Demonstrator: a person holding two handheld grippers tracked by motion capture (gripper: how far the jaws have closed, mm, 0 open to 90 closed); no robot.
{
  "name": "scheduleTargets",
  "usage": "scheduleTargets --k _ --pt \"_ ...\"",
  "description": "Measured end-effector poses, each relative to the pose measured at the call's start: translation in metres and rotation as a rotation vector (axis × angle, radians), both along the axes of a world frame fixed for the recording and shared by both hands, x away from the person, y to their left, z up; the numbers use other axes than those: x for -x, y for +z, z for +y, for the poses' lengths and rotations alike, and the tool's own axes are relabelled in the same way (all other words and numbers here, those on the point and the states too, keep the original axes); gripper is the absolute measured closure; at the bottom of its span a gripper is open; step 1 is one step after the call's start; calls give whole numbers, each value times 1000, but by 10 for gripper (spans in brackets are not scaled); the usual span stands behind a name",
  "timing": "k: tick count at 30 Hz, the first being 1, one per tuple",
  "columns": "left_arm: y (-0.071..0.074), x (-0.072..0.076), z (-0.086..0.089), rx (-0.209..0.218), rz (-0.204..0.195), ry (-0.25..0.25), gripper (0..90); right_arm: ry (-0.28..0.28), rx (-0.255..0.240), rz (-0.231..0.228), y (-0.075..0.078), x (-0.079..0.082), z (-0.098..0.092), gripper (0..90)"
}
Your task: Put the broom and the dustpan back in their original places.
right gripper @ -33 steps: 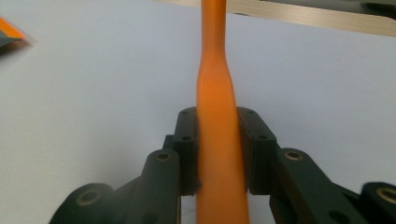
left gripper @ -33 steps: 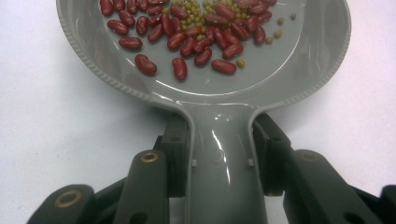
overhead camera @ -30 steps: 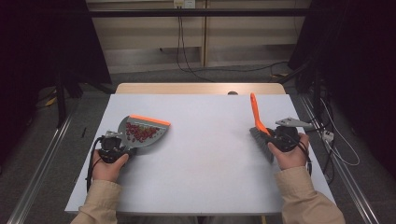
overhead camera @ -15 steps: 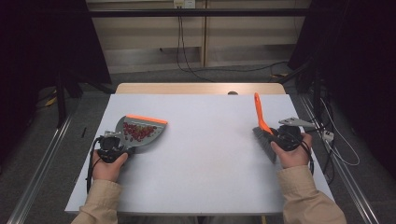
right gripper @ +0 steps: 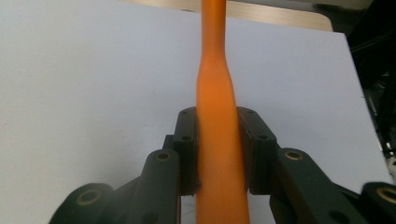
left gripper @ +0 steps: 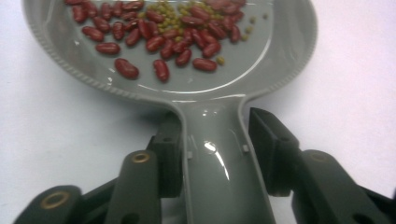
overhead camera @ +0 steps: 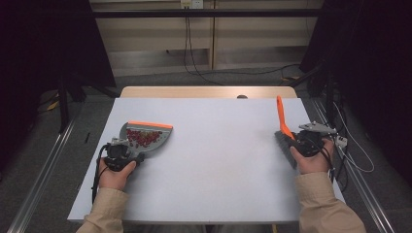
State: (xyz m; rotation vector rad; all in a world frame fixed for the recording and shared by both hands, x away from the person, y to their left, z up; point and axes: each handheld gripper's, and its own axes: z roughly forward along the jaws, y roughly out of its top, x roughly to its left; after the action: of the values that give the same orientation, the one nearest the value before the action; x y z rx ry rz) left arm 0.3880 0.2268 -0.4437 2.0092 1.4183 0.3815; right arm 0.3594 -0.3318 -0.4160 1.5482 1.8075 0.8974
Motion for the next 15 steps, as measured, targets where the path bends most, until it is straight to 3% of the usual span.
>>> scheduleTargets --k 3,9,15 --pt "0 2 -2 9 1 -10 531 -7 50 -6 -2 1 2 713" --pt "1 5 -4 32 -3 -29 497 18 42 0 -4 0 11 712" --pt "1 7 -5 47 -8 -47 469 7 8 -5 -5 0 14 708"
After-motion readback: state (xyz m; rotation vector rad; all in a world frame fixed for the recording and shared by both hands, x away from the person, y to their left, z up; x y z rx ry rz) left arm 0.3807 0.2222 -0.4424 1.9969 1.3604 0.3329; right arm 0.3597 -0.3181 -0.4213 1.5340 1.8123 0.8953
